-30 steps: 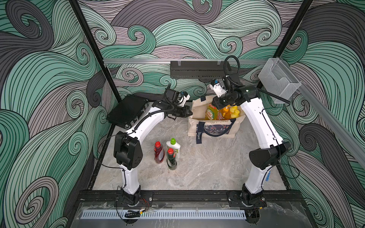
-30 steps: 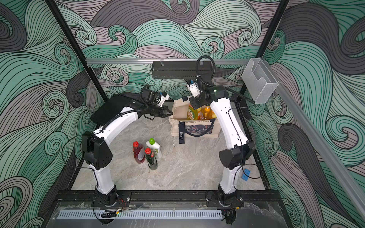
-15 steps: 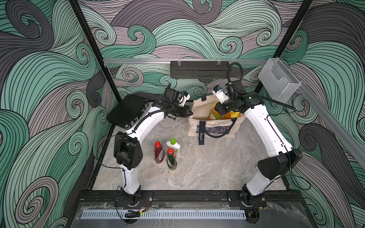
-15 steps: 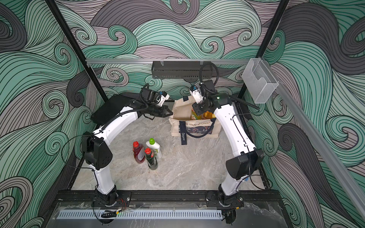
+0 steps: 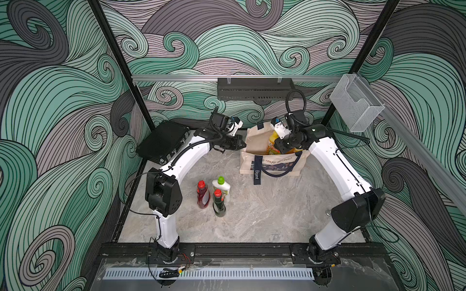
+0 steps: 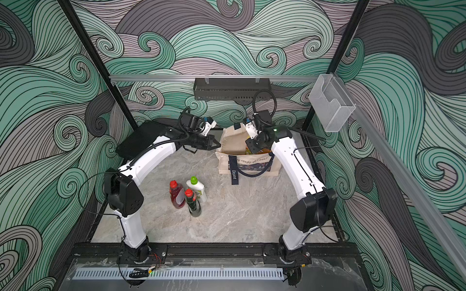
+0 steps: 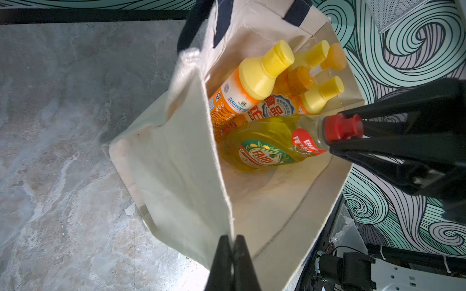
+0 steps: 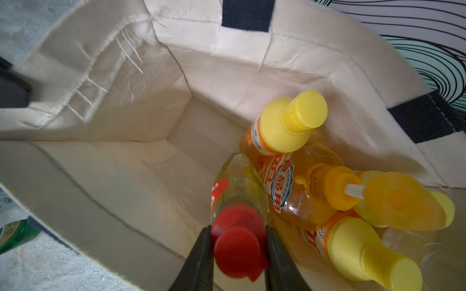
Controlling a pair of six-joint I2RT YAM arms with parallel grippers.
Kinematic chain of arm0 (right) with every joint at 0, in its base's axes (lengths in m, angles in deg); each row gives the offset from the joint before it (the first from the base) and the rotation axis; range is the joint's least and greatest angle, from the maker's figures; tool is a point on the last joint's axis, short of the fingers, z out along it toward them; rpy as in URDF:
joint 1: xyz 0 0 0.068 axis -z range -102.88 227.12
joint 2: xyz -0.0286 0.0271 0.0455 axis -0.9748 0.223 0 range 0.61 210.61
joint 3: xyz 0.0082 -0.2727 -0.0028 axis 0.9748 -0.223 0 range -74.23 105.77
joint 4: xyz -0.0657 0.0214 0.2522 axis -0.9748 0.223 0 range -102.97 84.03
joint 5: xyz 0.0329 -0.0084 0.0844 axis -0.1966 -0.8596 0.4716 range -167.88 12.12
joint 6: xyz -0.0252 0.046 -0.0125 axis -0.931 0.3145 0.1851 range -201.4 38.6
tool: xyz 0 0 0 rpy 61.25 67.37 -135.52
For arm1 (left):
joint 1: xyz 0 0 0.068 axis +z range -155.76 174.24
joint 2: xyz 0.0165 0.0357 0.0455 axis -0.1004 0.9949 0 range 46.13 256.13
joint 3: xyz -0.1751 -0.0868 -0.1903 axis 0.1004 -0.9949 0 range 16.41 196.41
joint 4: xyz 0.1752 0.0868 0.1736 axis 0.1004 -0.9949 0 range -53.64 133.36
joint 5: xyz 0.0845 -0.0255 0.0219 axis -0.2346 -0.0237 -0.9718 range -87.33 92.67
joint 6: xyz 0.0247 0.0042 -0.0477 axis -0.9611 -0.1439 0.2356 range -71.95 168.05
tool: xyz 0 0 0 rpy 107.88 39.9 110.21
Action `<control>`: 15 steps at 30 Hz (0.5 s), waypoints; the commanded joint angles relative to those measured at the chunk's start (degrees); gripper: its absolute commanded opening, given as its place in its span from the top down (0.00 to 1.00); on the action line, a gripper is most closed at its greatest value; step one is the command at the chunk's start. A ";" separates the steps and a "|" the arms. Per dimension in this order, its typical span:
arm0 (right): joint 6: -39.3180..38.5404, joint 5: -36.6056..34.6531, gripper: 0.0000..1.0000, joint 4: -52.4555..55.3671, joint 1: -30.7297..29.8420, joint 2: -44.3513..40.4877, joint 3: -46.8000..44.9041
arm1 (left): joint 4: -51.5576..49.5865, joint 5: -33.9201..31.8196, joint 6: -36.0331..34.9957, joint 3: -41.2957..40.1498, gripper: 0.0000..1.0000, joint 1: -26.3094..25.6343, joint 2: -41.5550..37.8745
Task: Pack dish soap into the shopping bag
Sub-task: Place the bottle of dish soap in the shopping bag.
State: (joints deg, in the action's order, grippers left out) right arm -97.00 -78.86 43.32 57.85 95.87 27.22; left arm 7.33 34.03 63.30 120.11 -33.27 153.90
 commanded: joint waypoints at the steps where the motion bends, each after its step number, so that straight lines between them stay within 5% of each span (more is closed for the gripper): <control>1: 0.83 -1.22 1.00 -5.89 0.36 -4.16 -0.16 | -0.46 1.78 0.31 2.21 1.00 0.07 -3.47; 15: 1.11 -3.92 1.00 -8.10 1.09 -1.96 -3.38 | -0.69 1.67 0.16 1.94 1.00 0.07 -4.55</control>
State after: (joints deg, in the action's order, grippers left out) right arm -95.90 -79.86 39.78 57.94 95.28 22.87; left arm 6.92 34.03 63.30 120.11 -33.27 153.48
